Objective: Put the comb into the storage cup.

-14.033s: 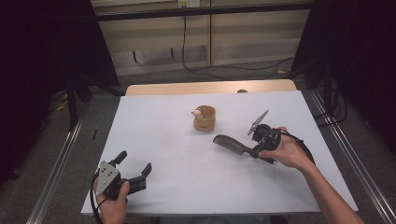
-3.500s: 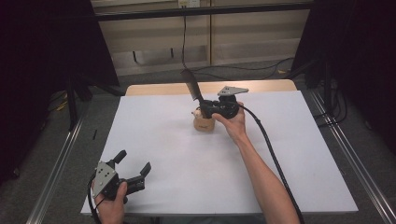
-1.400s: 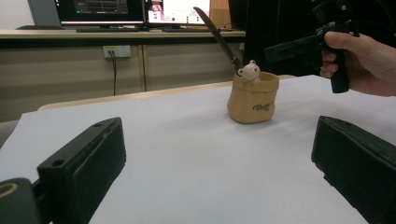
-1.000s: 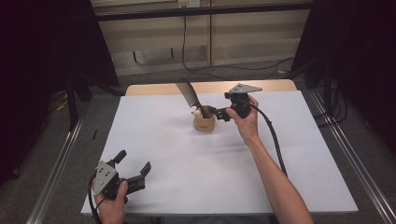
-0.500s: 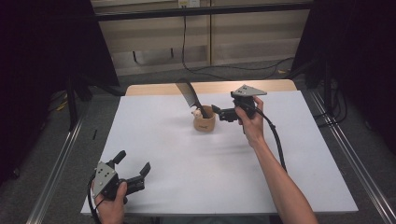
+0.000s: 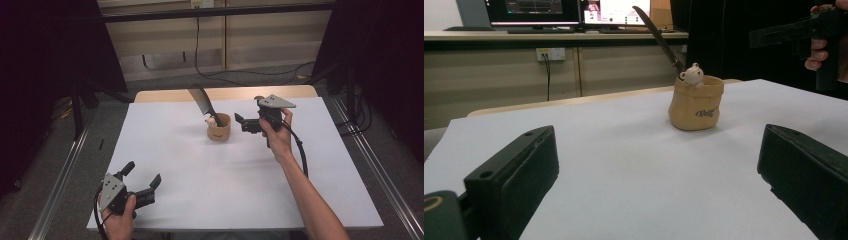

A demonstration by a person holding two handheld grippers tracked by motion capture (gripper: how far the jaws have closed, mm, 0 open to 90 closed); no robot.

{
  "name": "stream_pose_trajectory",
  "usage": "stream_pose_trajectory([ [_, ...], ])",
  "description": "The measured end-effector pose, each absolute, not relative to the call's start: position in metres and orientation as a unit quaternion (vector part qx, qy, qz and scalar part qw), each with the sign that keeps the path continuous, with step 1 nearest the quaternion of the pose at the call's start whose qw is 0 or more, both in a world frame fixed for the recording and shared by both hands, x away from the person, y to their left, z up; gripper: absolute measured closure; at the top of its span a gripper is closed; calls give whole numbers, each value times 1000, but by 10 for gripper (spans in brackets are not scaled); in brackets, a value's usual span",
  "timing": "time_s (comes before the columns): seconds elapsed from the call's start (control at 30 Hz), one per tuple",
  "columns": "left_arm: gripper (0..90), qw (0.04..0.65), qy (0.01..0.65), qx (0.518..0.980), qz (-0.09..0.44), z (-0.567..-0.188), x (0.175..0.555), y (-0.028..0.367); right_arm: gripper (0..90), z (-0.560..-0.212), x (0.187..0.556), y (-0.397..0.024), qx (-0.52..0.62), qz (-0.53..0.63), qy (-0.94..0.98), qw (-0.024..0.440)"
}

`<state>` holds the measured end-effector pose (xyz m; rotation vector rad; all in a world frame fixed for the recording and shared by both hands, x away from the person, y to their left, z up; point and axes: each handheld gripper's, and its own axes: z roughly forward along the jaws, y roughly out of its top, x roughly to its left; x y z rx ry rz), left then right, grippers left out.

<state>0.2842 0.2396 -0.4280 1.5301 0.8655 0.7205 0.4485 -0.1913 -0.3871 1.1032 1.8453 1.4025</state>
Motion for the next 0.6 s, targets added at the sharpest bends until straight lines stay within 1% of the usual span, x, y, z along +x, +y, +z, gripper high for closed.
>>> stream_pose_trajectory([
  [0.33,33,579,378,652,312,-428,284,239,11,-383,434,-196,409,527,678,307],
  [0.6,33,577,382,651,314,-428,285,239,11,-381,419,-211,412,531,663,331],
])
